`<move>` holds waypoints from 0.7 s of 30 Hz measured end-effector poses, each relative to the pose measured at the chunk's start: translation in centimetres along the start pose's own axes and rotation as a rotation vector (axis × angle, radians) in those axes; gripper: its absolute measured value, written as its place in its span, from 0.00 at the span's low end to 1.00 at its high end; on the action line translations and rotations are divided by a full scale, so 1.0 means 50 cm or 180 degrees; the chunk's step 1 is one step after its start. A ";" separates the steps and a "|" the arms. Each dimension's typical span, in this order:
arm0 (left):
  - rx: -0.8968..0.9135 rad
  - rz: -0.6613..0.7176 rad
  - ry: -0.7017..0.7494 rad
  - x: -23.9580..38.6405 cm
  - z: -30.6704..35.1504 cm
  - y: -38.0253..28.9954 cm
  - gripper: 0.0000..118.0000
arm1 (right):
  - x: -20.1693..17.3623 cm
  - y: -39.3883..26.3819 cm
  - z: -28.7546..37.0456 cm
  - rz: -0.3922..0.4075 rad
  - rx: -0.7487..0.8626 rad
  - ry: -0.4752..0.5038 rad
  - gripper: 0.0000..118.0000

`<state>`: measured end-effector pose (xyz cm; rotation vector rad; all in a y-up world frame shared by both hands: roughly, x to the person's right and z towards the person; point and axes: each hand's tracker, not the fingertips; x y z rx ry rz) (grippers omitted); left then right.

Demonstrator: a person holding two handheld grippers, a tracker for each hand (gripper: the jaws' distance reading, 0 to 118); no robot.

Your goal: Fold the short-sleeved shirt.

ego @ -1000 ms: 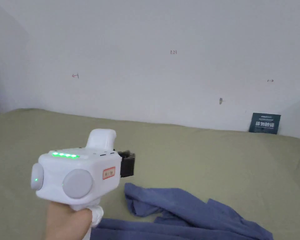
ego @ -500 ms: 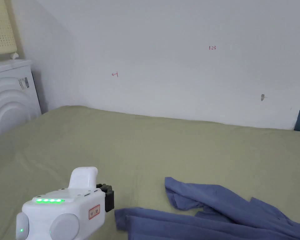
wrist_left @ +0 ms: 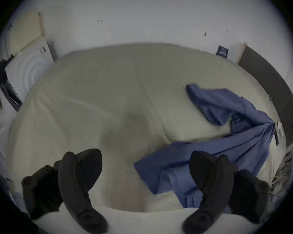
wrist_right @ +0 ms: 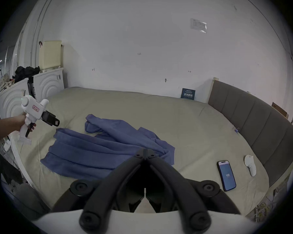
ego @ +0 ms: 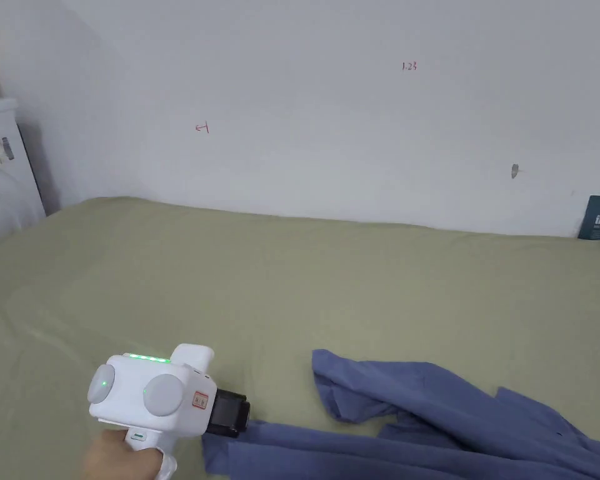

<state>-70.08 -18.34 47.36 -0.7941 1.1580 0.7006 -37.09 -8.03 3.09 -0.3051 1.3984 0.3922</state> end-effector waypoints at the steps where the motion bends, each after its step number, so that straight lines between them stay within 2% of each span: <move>1: -0.0071 0.0089 0.0058 0.001 -0.017 0.002 0.93 | -0.001 -0.003 -0.007 -0.0006 -0.0016 0.0004 0.00; 8: -0.0181 0.0017 0.0028 0.027 -0.058 -0.024 0.91 | -0.008 -0.016 -0.031 -0.0051 -0.0107 0.0060 0.00; 12: -0.0127 -0.0109 0.0148 0.046 -0.063 -0.038 0.79 | -0.001 -0.018 -0.035 -0.0095 -0.0111 0.0049 0.00; 14: -0.0112 -0.0087 0.0145 0.047 -0.058 -0.035 0.69 | 0.005 -0.020 -0.034 -0.0141 -0.0112 0.0041 0.00; 15: -0.0096 -0.0050 0.0109 0.046 -0.052 -0.032 0.56 | 0.007 -0.021 -0.033 -0.0148 -0.0110 0.0035 0.00; 16: -0.0079 -0.0033 0.0131 0.046 -0.046 -0.029 0.41 | 0.009 -0.021 -0.032 -0.0149 -0.0111 0.0022 0.00; 17: -0.0052 0.0007 0.0086 0.044 -0.041 -0.025 0.18 | 0.013 -0.023 -0.033 -0.0147 -0.0116 0.0009 0.00; 18: -0.0011 0.0096 -0.0110 0.043 -0.036 -0.021 0.01 | 0.017 -0.023 -0.036 -0.0151 -0.0126 0.0001 0.00; 21: 0.0013 0.0177 -0.0241 0.048 -0.016 -0.011 0.01 | 0.034 -0.023 -0.052 -0.0235 -0.0194 -0.0027 0.00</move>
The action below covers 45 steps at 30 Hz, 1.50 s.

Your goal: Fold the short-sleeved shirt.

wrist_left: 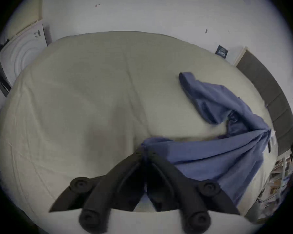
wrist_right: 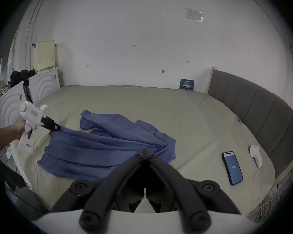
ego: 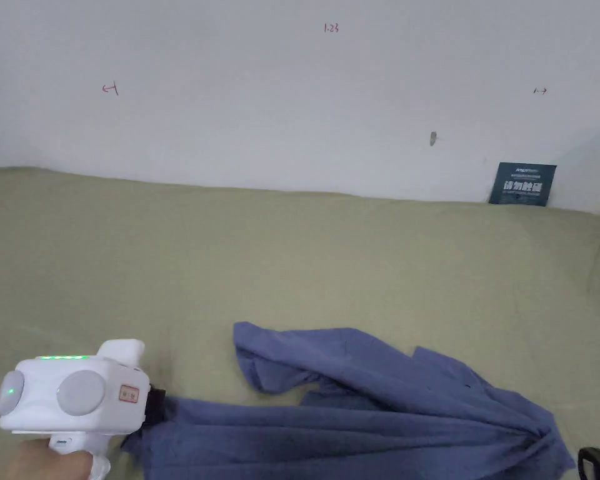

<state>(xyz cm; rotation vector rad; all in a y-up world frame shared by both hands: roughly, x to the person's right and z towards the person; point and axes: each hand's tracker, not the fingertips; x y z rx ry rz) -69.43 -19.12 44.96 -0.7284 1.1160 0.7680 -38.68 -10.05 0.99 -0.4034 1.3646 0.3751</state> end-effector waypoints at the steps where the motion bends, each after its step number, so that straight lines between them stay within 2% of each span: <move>1: 0.0014 -0.0028 -0.0003 0.005 0.004 0.003 0.01 | 0.010 0.002 -0.011 -0.0051 -0.0034 0.0003 0.03; 2: 0.0037 -0.0061 -0.0006 0.020 0.016 -0.001 0.01 | 0.023 0.004 -0.026 -0.0102 -0.0067 0.0017 0.16; 3: 0.0039 -0.0081 -0.0026 0.021 0.020 0.002 0.01 | 0.038 0.006 -0.045 -0.0168 -0.0113 0.0051 0.51; 4: 0.0058 -0.0071 -0.0040 0.021 0.026 0.003 0.01 | 0.053 0.013 -0.067 -0.0271 -0.0223 0.0033 0.76; 5: 0.0068 -0.0046 -0.0057 0.019 0.032 0.006 0.01 | 0.069 0.016 -0.092 -0.0356 -0.0280 0.0067 0.88; 6: 0.0079 -0.0029 -0.0073 0.024 0.038 0.005 0.01 | 0.085 0.018 -0.114 -0.0433 -0.0294 0.0097 0.90; 9: 0.0117 0.0011 -0.0102 0.017 0.057 0.005 0.01 | 0.119 0.052 -0.185 -0.0405 -0.0492 -0.0033 0.90; 10: 0.0118 0.0020 -0.0094 0.017 0.055 0.006 0.01 | 0.126 0.063 -0.210 -0.0370 -0.0607 -0.0007 0.90; 12: 0.0120 0.0019 -0.0093 0.014 0.060 0.005 0.01 | 0.149 0.073 -0.260 -0.0463 -0.0702 0.0025 0.90; 13: 0.0124 0.0019 -0.0099 0.013 0.062 0.004 0.01 | 0.160 0.076 -0.285 -0.0663 -0.0792 0.0123 0.90; 16: 0.0118 0.0041 -0.0111 0.012 0.054 0.001 0.01 | 0.179 0.075 -0.339 -0.1136 -0.1164 0.0147 0.90; 18: 0.0101 0.0051 -0.0114 0.013 0.045 -0.002 0.01 | 0.183 0.065 -0.368 -0.1344 -0.1379 0.0166 0.90; 19: 0.0089 0.0051 -0.0111 0.014 0.042 -0.004 0.01 | 0.185 0.060 -0.380 -0.1443 -0.1427 0.0164 0.86; 20: 0.0076 0.0050 -0.0109 0.014 0.039 -0.007 0.01 | 0.194 0.049 -0.395 -0.1538 -0.1445 0.0173 0.78; 23: 0.0025 0.0103 -0.0132 0.008 0.020 -0.012 0.01 | 0.199 0.040 -0.407 -0.1682 -0.1450 0.0154 0.03; 24: 0.0010 0.0161 -0.0168 0.006 0.017 -0.014 0.01 | 0.200 0.036 -0.404 -0.1835 -0.1425 0.0185 0.03; 25: -0.0001 0.0253 -0.0232 0.004 0.015 -0.015 0.01 | 0.202 0.038 -0.401 -0.1840 -0.1408 0.0121 0.03; 27: 0.0031 0.0294 -0.0267 0.001 0.014 -0.016 0.01 | 0.201 0.041 -0.390 -0.1749 -0.1389 0.0148 0.03; 29: 0.0229 0.0285 -0.0346 0.000 0.040 -0.007 0.01 | 0.187 0.062 -0.367 -0.1550 -0.1239 0.0201 0.03; 34: 0.0481 0.0302 -0.0506 -0.007 0.108 0.043 0.01 | 0.179 0.124 -0.333 -0.1486 -0.0930 0.0428 0.03; 45: 0.1101 0.0046 -0.0494 0.007 0.272 0.185 0.01 | 0.098 0.309 -0.271 -0.1007 -0.0153 0.0640 0.03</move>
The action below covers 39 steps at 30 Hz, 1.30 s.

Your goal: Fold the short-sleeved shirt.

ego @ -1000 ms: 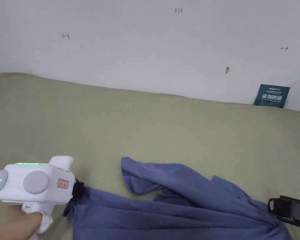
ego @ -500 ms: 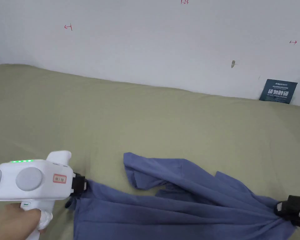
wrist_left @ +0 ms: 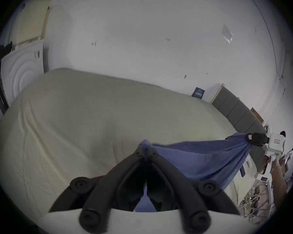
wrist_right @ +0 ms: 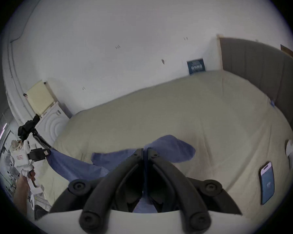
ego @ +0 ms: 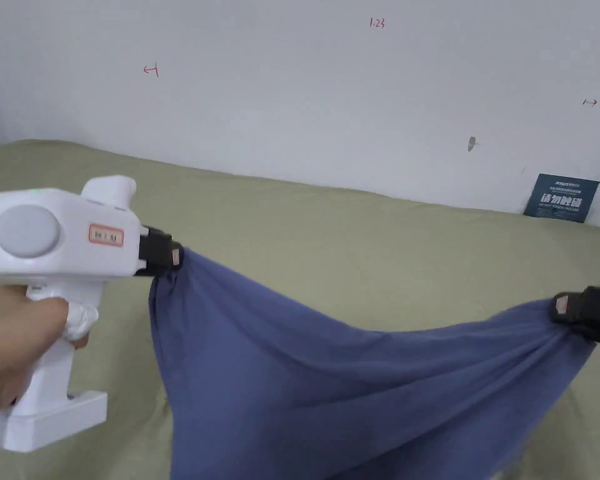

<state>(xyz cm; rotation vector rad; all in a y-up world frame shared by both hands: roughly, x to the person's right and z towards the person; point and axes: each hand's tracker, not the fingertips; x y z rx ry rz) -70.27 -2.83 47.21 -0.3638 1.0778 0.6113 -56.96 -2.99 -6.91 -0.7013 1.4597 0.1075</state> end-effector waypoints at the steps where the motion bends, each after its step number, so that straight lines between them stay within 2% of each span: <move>1: 0.0093 -0.0009 0.0013 -0.001 0.006 0.018 0.01 | -0.009 0.014 0.001 0.0030 0.0045 0.0029 0.03; 7: 0.0385 -0.0220 0.0019 0.025 0.046 0.126 0.01 | -0.068 0.121 -0.002 0.0364 0.0349 0.0047 0.03; 15: 0.0657 -0.0482 0.0212 0.059 0.057 0.246 0.01 | -0.145 0.272 -0.014 0.0644 0.0674 -0.0039 0.03; 22: 0.0855 -0.0470 0.0340 0.049 0.034 0.329 0.01 | -0.179 0.369 -0.043 0.0835 0.0924 -0.0202 0.03; 25: 0.0968 -0.0459 0.0412 0.040 0.023 0.353 0.01 | -0.173 0.390 -0.063 0.0827 0.1007 -0.0230 0.03; 27: 0.1059 -0.0276 0.0418 0.027 0.013 0.359 0.01 | -0.159 0.408 -0.078 0.0827 0.1041 -0.0264 0.03; 31: 0.1040 -0.0063 0.0386 -0.002 -0.009 0.364 0.01 | -0.144 0.411 -0.089 0.0663 0.1071 -0.0311 0.03; 39: 0.1016 0.0038 0.0376 -0.027 -0.043 0.343 0.01 | -0.105 0.385 -0.126 0.0498 0.1052 -0.0300 0.03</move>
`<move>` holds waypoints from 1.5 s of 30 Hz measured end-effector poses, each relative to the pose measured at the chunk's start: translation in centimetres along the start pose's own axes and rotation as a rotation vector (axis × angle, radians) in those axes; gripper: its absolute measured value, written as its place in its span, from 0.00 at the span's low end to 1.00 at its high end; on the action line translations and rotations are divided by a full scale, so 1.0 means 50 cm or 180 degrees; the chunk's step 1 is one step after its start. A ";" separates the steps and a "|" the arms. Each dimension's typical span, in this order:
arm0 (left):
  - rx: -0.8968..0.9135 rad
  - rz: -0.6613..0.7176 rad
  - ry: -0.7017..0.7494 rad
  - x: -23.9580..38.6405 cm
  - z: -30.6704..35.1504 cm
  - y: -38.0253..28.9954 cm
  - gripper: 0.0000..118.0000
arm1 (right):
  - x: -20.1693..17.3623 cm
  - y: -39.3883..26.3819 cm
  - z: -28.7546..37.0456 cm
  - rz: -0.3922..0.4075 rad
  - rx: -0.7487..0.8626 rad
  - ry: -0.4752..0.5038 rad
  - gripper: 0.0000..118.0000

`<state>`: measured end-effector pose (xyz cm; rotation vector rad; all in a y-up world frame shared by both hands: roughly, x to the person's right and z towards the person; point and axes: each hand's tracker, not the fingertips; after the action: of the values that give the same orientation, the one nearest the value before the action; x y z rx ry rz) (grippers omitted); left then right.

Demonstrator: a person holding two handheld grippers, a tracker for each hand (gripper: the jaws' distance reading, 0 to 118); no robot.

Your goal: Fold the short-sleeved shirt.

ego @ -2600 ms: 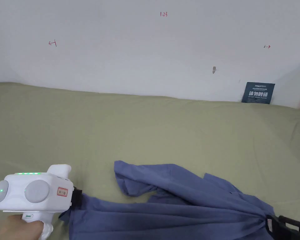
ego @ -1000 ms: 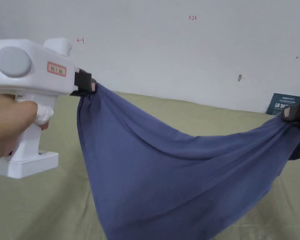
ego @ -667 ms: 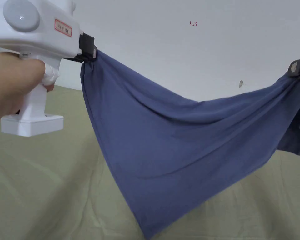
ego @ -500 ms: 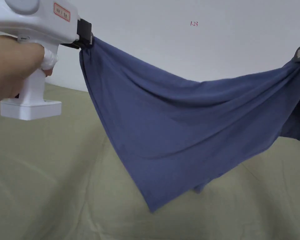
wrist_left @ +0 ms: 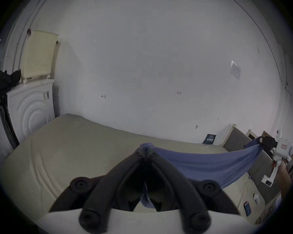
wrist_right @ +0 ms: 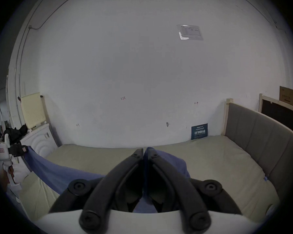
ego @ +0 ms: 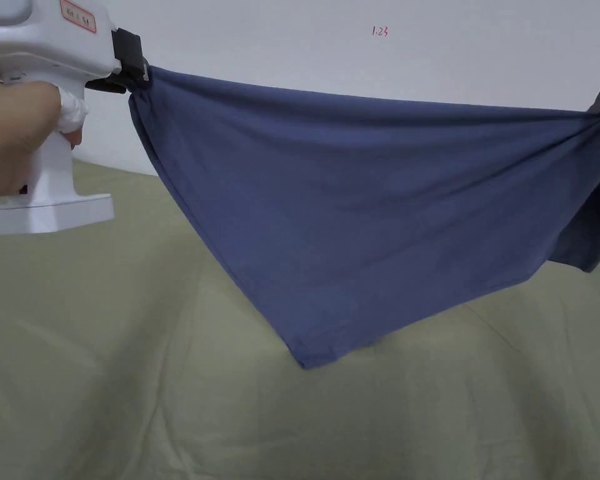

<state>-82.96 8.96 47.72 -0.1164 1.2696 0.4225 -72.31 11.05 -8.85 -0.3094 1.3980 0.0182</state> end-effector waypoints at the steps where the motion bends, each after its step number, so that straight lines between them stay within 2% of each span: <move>1: -0.0015 0.0007 0.0007 -0.002 -0.004 -0.007 0.01 | 0.001 -0.010 -0.003 -0.0005 -0.0020 -0.0003 0.03; 7: -0.0157 -0.0018 -0.0018 -0.010 -0.004 -0.064 0.01 | 0.011 -0.064 0.001 -0.0110 -0.0228 -0.0006 0.03; 12: -0.0258 -0.0090 -0.0111 -0.022 0.030 -0.130 0.01 | 0.033 -0.134 0.041 0.0030 -0.0299 0.0046 0.03; 14: -0.0295 -0.0139 -0.0049 -0.029 0.043 -0.172 0.01 | 0.051 -0.173 0.058 -0.0004 -0.0414 0.0069 0.03; 20: -0.0610 0.0074 -0.0160 -0.056 0.089 -0.310 0.01 | 0.092 -0.298 0.111 -0.0066 -0.0698 0.0042 0.03; 28: -0.1088 0.0378 -0.0098 -0.103 0.175 -0.496 0.01 | 0.145 -0.462 0.234 -0.0375 -0.1089 0.0006 0.03; 31: -0.1212 0.0423 -0.0130 -0.106 0.220 -0.551 0.01 | 0.161 -0.513 0.274 -0.0354 -0.1274 -0.0010 0.03; 35: -0.1396 0.0545 -0.0089 -0.109 0.278 -0.626 0.01 | 0.183 -0.584 0.328 -0.0620 -0.1368 -0.0062 0.03; 40: -0.1602 0.0802 -0.0032 -0.124 0.340 -0.702 0.01 | 0.184 -0.659 0.390 -0.0761 -0.1387 -0.0164 0.03; 45: -0.1701 0.0860 -0.0006 -0.127 0.401 -0.756 0.01 | 0.174 -0.700 0.434 -0.0950 -0.1419 -0.0223 0.03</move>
<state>-52.44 -20.95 54.27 -0.3977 1.1477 0.9904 -43.02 -19.14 -7.15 -0.8777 1.2573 0.0944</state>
